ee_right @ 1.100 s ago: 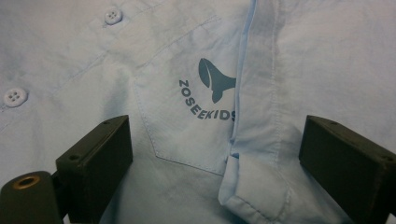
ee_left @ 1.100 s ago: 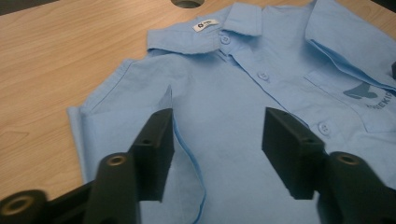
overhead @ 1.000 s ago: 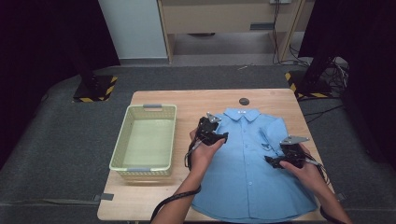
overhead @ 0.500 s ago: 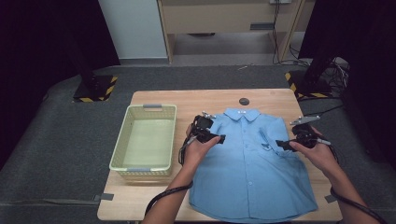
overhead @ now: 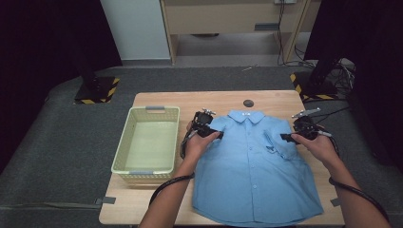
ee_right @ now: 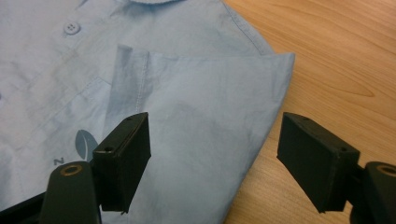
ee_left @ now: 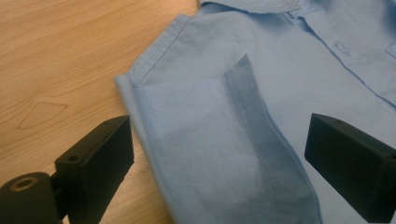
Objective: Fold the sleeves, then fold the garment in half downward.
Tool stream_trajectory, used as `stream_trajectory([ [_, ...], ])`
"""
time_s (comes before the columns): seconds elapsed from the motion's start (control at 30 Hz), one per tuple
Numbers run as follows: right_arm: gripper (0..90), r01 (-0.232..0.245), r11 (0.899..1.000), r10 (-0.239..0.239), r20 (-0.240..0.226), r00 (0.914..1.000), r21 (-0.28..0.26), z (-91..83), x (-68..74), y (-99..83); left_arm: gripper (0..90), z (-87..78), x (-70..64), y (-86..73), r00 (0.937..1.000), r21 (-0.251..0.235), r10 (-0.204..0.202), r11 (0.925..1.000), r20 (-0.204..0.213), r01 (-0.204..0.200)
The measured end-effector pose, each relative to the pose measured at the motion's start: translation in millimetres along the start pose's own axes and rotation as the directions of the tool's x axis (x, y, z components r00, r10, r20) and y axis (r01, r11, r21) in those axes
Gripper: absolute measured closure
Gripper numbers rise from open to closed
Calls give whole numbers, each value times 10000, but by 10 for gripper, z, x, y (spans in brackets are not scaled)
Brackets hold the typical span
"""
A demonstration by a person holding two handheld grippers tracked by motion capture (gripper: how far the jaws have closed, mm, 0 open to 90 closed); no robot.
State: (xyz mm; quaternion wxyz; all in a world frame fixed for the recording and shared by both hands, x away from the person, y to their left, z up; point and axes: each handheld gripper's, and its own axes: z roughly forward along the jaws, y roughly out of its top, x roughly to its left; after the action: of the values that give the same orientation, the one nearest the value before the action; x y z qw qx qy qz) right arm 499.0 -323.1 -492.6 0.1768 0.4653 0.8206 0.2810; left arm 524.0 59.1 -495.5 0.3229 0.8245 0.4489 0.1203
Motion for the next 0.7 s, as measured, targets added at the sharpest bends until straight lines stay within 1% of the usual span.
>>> stream_trajectory([
  [0.07, 268, 56, 10000, -56, -1, 10000, 39, 33, -15, 10, 78, 30, 16, 12, 10000, 65, -19, 10000, 10, 19],
  [0.2, 273, -73, 9999, 73, -10, 10000, 124, 87, -51, 31, 85, 100, 54, 2, 9998, 153, -159, 9998, -96, 161],
  [0.3, 285, -72, 9999, 72, -15, 10000, 115, 121, -83, 65, 88, 141, 82, -2, 9998, 226, -112, 9997, -166, 116],
  [0.33, 288, 6, 10000, -6, -11, 10000, 82, 134, -101, 75, 89, 153, 90, -3, 9998, 226, -118, 9997, -176, 122],
  [0.47, 311, -80, 9998, 79, 79, 9999, 197, 175, -176, 106, 89, 212, 118, -11, 9998, 346, -107, 9993, -181, 113],
  [0.57, 342, -77, 9997, 72, 196, 9998, 231, 196, -242, 124, 89, 242, 139, -11, 9998, 381, -60, 9993, -202, 67],
  [0.67, 396, -252, 9996, 249, 232, 9994, 139, 209, -302, 135, 89, 272, 177, -11, 9997, 431, 11, 9991, -242, 0],
  [0.7, 411, -309, 9994, 306, 245, 9992, 125, 218, -317, 132, 91, 284, 195, -13, 9997, 459, -51, 9989, -252, 62],
])
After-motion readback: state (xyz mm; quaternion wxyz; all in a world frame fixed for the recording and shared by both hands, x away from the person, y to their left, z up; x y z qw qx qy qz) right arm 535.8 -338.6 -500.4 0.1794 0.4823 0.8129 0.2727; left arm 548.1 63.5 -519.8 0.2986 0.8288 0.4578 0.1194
